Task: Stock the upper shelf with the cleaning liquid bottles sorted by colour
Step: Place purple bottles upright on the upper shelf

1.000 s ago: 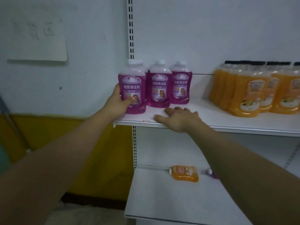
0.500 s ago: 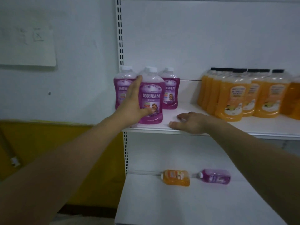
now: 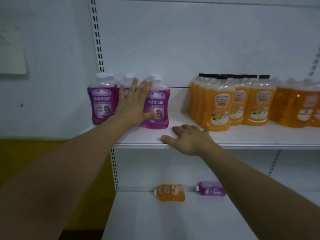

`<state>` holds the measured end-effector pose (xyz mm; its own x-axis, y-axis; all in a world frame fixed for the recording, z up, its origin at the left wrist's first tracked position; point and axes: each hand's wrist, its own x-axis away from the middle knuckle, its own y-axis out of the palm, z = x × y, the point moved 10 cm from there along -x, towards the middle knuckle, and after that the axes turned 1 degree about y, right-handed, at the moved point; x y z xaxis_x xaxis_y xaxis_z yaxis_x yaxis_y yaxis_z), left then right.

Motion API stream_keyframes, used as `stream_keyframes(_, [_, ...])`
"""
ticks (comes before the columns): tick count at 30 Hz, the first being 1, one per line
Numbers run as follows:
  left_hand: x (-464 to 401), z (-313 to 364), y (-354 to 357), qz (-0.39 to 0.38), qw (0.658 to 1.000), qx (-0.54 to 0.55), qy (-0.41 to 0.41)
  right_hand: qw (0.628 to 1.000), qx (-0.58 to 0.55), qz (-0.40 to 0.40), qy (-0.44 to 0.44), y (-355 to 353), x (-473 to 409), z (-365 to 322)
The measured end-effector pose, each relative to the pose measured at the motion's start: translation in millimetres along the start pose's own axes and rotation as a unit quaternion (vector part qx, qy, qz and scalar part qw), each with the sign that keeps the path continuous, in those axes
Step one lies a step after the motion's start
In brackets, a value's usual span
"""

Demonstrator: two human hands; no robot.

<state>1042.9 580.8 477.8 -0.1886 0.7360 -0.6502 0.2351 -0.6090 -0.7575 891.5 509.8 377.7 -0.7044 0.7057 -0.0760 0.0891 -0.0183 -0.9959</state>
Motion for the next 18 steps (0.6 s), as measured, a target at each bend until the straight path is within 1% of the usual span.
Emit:
stream_keyframes(6, [-11.3,-3.6,15.6,-0.003,0.998,-0.05,-0.025,1.0,-0.004,0.005,-0.005,-1.3,-1.1,-0.6])
stream_keyframes(14, [-5.6,-14.0,21.7,-0.023,0.992,-0.121,-0.001,1.0,-0.011,0.008,-0.008,-1.6,0.0,-1.3])
stream_keyframes(18, [2.0,-9.2,15.2,-0.045,0.994,-0.099,-0.006,1.0,-0.011,0.013,-0.004,-3.1,0.9,-1.7])
